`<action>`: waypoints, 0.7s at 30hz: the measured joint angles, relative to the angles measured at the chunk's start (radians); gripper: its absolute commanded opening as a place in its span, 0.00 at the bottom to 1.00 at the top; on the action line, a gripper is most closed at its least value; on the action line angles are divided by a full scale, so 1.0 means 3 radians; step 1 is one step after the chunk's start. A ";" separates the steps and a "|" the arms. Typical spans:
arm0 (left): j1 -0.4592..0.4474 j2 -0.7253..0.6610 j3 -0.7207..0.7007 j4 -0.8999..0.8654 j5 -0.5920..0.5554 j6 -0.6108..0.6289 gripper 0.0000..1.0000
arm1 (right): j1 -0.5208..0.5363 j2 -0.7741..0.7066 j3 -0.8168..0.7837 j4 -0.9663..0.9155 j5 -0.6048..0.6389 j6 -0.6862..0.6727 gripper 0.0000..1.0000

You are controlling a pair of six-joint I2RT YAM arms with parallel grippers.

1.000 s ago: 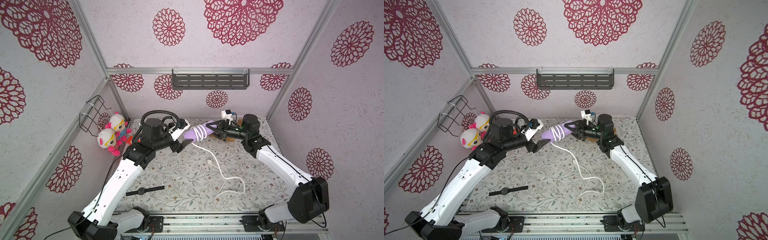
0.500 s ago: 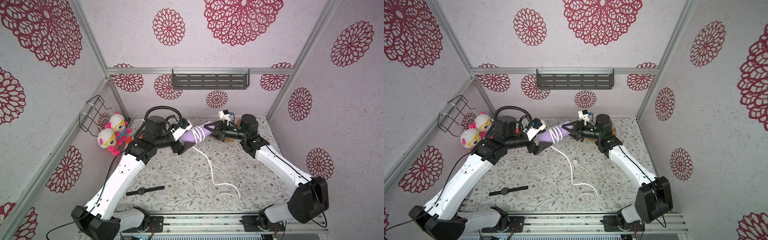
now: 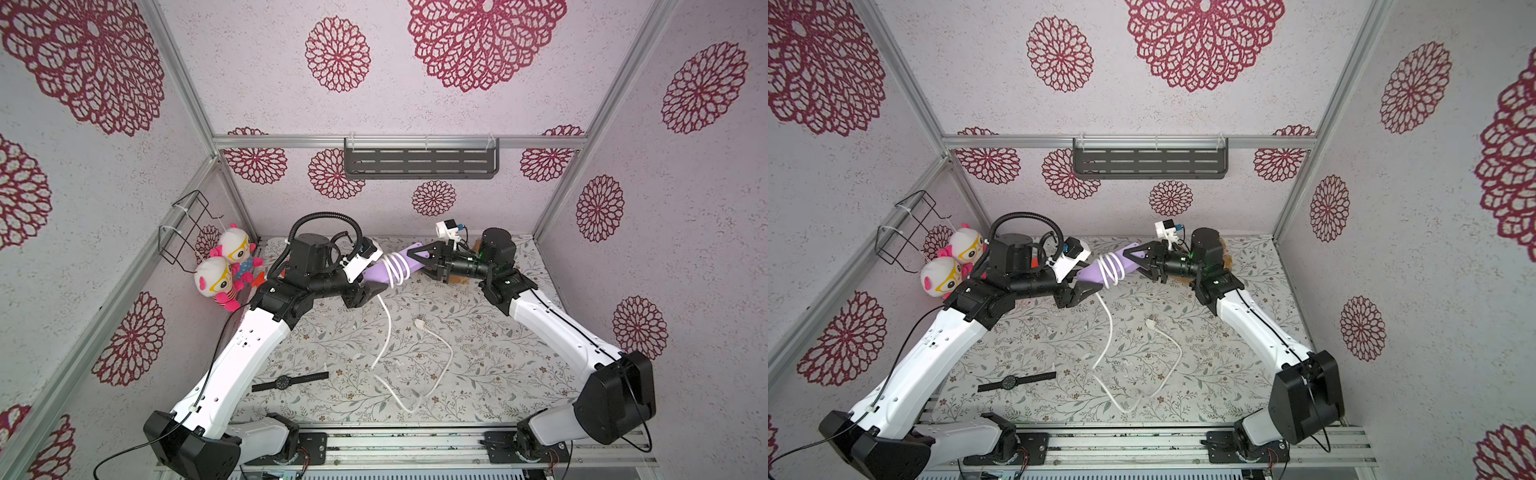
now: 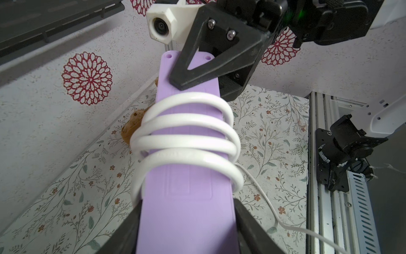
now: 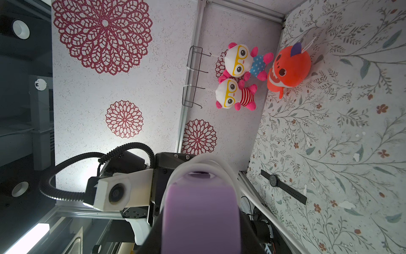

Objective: Unwrap the cord wrapped around the power strip
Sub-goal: Adjust the power strip.

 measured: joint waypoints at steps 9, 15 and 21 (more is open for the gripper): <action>0.0011 0.0008 0.0001 -0.0001 -0.0001 0.0009 0.38 | 0.0000 0.0041 -0.0003 0.0092 -0.0028 0.0116 0.00; 0.0011 0.0053 0.0069 -0.0046 0.0010 0.0025 0.07 | 0.0000 0.0058 -0.0003 0.0126 -0.0033 0.0142 0.20; 0.0011 0.0079 0.0093 -0.0125 0.0013 -0.0062 0.00 | -0.0048 -0.0149 -0.0013 -0.0357 0.0376 -0.0551 0.95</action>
